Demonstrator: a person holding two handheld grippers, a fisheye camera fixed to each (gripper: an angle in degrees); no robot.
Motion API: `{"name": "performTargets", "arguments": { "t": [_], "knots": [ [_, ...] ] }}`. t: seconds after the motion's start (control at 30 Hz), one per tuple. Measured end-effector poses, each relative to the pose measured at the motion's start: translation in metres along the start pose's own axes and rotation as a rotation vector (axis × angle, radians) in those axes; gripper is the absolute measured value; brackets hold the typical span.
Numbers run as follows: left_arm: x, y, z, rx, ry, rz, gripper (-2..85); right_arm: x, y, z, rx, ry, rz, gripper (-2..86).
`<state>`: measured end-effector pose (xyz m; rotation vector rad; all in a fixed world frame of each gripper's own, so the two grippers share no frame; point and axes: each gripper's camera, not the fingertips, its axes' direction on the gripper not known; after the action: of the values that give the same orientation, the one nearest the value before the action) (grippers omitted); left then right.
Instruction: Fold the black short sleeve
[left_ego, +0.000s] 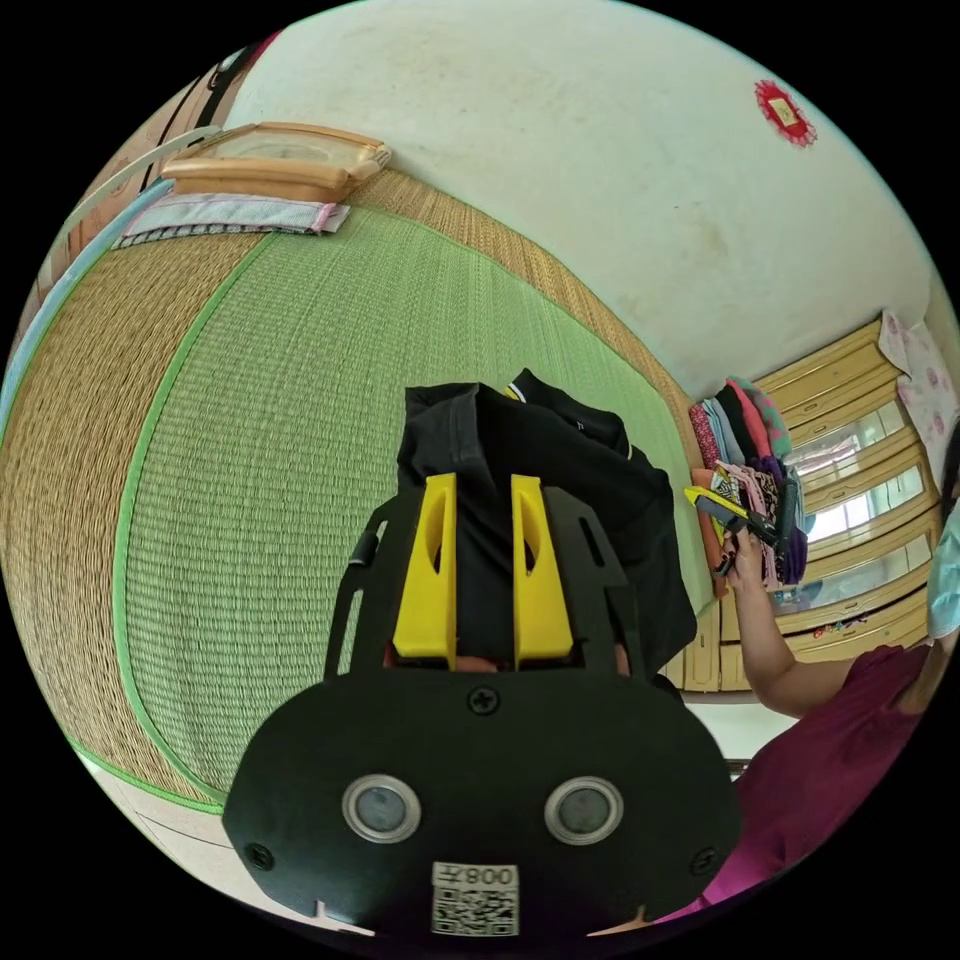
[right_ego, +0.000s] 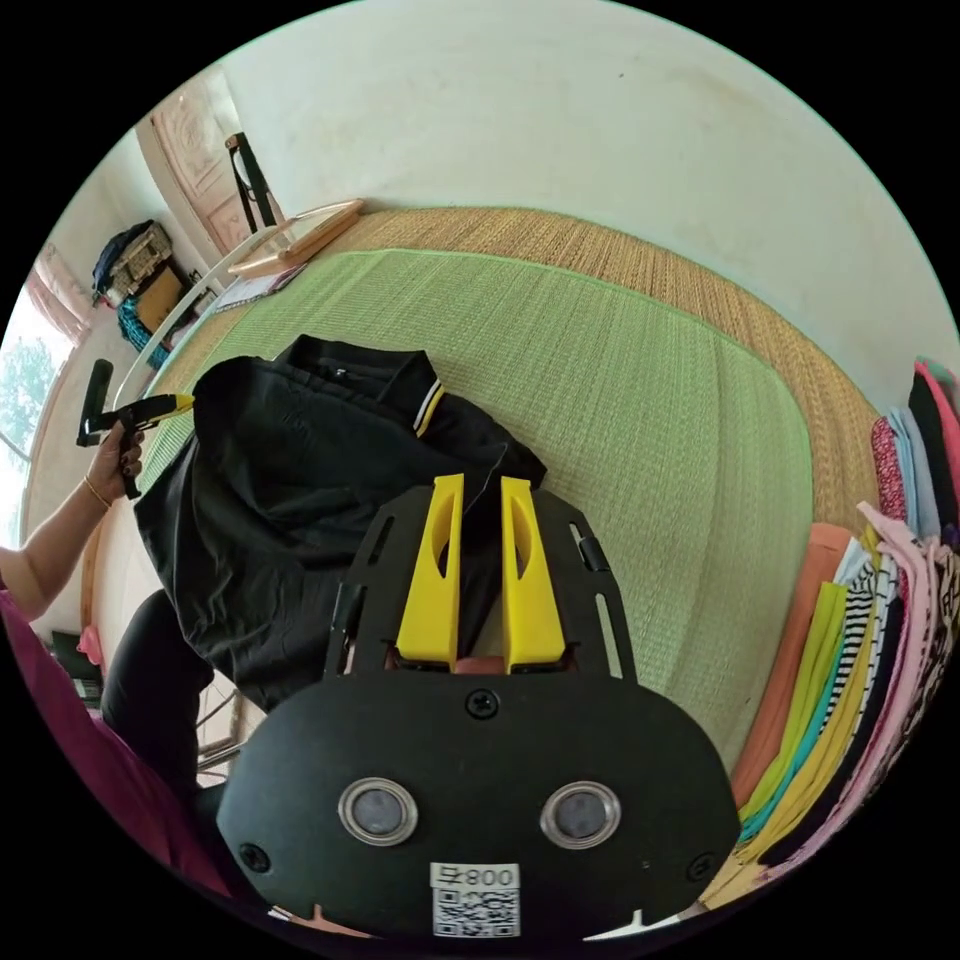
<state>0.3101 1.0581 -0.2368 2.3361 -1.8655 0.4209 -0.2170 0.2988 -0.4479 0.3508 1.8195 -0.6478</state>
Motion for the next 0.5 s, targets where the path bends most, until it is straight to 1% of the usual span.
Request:
{"name": "performTargets", "arguments": {
  "t": [0.1, 0.2, 0.33, 0.37, 0.5],
  "knots": [
    [-0.010, -0.001, 0.004, -0.022, 0.006, -0.006, 8.8, 0.009, -0.017, 0.018, -0.024, 0.031, -0.033, 8.2],
    [-0.016, -0.002, 0.008, -0.030, 0.000, -0.001, 8.6, 0.026, -0.031, 0.049, -0.095, 0.039, -0.025, 8.4],
    [-0.023, 0.000, 0.015, -0.052, 0.004, 0.002, 7.1, 0.055, -0.034, 0.075, -0.165, 0.012, 0.027, 3.8],
    [-0.023, 0.000, 0.015, -0.052, 0.005, 0.002, 6.8, 0.061, -0.032, 0.076, -0.163, 0.013, 0.032, 1.7],
    [-0.027, 0.006, 0.009, -0.023, 0.006, -0.003, 3.3, 0.072, -0.019, 0.060, -0.097, 0.036, 0.033, 0.2]
  ]
}}
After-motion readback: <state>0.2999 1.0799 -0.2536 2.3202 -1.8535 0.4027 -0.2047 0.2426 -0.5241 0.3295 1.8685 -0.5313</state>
